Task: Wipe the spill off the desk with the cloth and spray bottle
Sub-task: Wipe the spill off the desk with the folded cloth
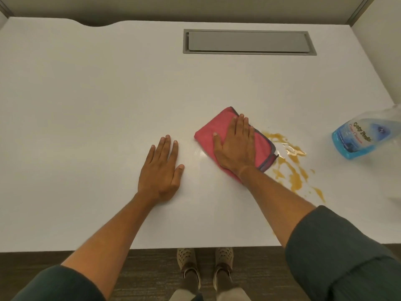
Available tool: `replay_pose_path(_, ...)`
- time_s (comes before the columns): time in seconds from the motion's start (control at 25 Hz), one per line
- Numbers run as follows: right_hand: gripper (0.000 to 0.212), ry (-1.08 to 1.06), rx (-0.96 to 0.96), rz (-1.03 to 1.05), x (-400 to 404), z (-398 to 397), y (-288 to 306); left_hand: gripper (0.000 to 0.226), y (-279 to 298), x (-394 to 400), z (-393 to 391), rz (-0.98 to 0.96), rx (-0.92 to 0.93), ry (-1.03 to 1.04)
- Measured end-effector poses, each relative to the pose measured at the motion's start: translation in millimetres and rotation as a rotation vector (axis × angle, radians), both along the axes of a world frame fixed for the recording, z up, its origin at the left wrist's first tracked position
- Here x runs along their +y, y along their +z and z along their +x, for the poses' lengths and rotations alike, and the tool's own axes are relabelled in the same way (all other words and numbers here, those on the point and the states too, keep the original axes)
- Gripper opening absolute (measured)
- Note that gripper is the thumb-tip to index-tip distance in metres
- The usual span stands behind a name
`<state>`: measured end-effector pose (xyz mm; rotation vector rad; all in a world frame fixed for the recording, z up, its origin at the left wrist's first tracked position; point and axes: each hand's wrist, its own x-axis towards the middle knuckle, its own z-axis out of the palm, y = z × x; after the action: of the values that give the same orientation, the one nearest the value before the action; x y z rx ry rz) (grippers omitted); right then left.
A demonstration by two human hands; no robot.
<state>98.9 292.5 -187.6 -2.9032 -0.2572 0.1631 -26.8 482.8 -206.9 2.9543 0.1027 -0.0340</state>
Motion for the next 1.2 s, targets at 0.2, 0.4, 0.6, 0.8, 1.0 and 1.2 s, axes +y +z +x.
replay_pose_path(0.2,0.082,-0.041,-0.022,0.04,-39.1,-80.4,-0.4,0.071,2.1,0.1,0.2,0.002,0.009,-0.004)
replay_pose_path(0.4,0.075,-0.049,0.096,0.106,-56.7,-92.5,9.2,0.075,8.2,-2.7,0.6,-0.067,0.014,0.012)
replay_pose_path(0.6,0.07,0.454,0.033,-0.026,-90.4,-80.6,7.7,0.078,7.8,-14.0,13.3,-0.107,0.021,0.017)
replay_pose_path(0.8,0.07,0.256,-0.047,-0.041,-76.6,-52.9,-7.2,0.076,0.2,-18.3,16.1,-0.029,0.001,0.018)
replay_pose_path(1.0,0.072,-0.123,-0.008,-0.022,-60.7,-0.2,-5.3,0.075,-3.3,-16.7,17.0,-0.007,0.004,0.008)
replay_pose_path(1.2,0.081,-0.181,-0.014,0.01,-70.1,-30.1,-4.1,0.077,-1.2,-17.3,16.6,-0.014,0.006,0.01)
